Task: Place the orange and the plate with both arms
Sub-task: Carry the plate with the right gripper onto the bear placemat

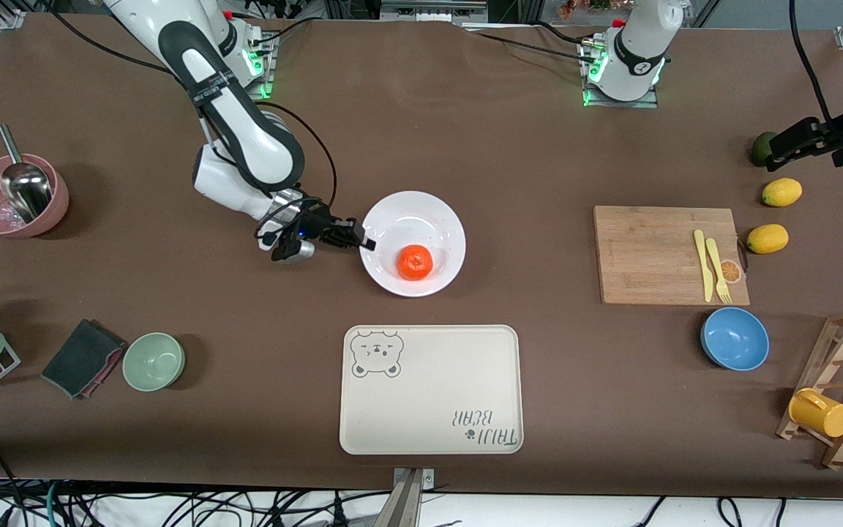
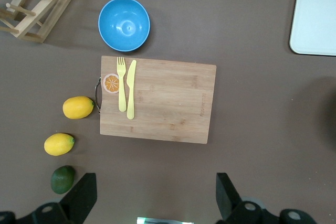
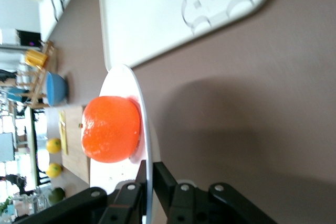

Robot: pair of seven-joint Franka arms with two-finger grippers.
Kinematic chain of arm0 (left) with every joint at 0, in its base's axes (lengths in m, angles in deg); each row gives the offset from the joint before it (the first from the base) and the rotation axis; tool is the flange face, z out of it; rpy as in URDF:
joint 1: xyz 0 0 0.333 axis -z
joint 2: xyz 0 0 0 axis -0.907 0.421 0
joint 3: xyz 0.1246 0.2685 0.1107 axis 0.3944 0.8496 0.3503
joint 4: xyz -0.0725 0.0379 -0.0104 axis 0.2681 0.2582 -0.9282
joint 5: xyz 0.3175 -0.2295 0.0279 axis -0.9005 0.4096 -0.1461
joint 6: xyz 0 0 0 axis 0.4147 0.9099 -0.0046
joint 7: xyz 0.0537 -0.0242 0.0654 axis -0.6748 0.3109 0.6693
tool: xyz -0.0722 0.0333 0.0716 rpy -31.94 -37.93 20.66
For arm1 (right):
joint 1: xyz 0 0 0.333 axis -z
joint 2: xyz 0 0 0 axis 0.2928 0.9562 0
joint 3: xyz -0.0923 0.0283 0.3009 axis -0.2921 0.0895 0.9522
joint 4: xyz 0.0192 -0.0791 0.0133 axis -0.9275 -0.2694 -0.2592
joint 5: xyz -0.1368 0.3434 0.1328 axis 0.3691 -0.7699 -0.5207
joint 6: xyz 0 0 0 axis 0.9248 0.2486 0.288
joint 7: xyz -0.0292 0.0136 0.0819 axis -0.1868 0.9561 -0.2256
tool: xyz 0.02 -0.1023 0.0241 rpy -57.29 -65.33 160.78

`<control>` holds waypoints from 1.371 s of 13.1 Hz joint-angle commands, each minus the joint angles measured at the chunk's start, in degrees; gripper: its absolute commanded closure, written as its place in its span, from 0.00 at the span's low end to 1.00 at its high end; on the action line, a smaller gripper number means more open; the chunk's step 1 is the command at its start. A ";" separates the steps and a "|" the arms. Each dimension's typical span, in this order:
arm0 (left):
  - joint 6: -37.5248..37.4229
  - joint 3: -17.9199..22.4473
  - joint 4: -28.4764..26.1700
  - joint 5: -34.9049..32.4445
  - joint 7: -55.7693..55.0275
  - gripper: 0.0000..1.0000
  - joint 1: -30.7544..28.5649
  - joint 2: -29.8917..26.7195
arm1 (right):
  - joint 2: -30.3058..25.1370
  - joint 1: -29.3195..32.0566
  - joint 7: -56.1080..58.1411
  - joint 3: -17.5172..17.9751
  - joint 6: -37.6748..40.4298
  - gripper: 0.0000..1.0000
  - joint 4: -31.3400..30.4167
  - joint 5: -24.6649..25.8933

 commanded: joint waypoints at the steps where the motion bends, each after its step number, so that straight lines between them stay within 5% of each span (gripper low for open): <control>1: -0.56 0.08 1.30 0.91 0.05 0.00 -0.35 0.51 | 7.07 0.36 0.41 0.27 -0.49 1.00 9.58 -1.23; 13: -0.56 -0.01 1.30 1.08 0.05 0.00 -0.18 0.42 | 29.23 0.01 0.32 -3.24 -2.34 1.00 37.36 -0.71; 18: -0.56 0.08 1.30 1.08 0.05 0.00 -0.26 0.51 | 34.33 -0.52 0.41 -4.48 -2.34 1.00 43.43 -0.53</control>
